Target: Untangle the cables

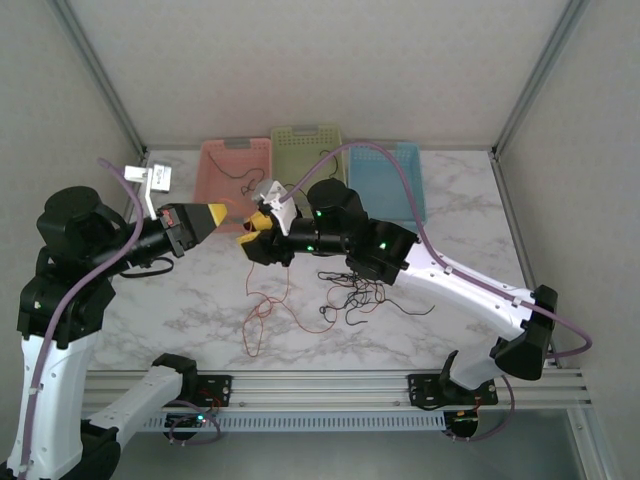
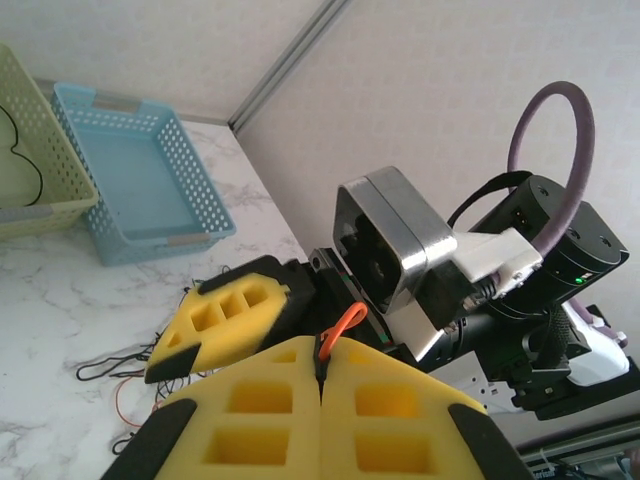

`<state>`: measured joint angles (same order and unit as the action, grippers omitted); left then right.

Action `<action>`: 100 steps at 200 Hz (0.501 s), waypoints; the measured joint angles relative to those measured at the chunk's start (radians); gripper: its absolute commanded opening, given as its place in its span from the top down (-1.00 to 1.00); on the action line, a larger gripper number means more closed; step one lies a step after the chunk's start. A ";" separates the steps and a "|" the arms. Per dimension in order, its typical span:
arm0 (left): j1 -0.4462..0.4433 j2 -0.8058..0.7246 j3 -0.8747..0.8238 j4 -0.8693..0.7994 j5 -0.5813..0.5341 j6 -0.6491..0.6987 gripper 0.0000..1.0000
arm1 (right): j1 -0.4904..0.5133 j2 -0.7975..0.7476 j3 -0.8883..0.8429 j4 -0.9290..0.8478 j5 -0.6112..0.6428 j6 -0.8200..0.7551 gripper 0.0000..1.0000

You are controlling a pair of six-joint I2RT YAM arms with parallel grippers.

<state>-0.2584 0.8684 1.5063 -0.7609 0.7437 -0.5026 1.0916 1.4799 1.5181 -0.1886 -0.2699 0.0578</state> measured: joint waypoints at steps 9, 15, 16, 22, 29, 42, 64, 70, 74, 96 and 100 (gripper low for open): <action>0.000 -0.003 -0.003 0.000 0.003 0.000 1.00 | 0.000 0.000 0.000 0.014 0.000 0.013 0.81; 0.000 -0.005 -0.005 0.000 0.004 0.000 1.00 | 0.000 0.000 0.000 0.027 0.001 0.012 0.93; 0.000 -0.005 -0.006 0.000 0.004 0.000 1.00 | 0.000 0.000 0.000 0.028 0.000 0.016 0.95; 0.000 -0.007 -0.008 0.000 0.005 0.000 1.00 | 0.000 0.000 -0.001 0.037 0.000 0.014 1.00; 0.000 -0.010 -0.012 0.000 0.006 0.000 1.00 | 0.000 0.000 -0.001 0.045 0.001 0.022 1.00; 0.000 -0.013 -0.017 -0.001 0.006 0.000 1.00 | 0.000 0.000 -0.002 0.051 0.005 0.019 1.00; 0.000 -0.016 -0.023 -0.001 0.006 0.000 1.00 | 0.000 -0.009 -0.023 0.068 0.020 0.019 1.00; 0.000 -0.016 -0.024 -0.003 0.005 0.000 0.99 | 0.000 -0.014 -0.034 0.070 0.026 0.019 1.00; 0.000 -0.017 -0.026 -0.003 0.005 0.000 0.97 | 0.000 -0.019 -0.041 0.071 0.035 0.019 1.00; 0.000 -0.018 -0.032 -0.006 -0.002 -0.001 -0.14 | -0.005 -0.053 -0.068 0.071 0.079 0.021 1.00; 0.000 -0.018 -0.033 -0.007 -0.006 0.001 -0.29 | -0.009 -0.062 -0.069 0.068 0.091 0.021 1.00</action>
<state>-0.2584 0.8505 1.4731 -0.7681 0.7372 -0.5018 1.0828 1.4178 1.4487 -0.1211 -0.1787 0.0792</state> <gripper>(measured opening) 0.275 0.058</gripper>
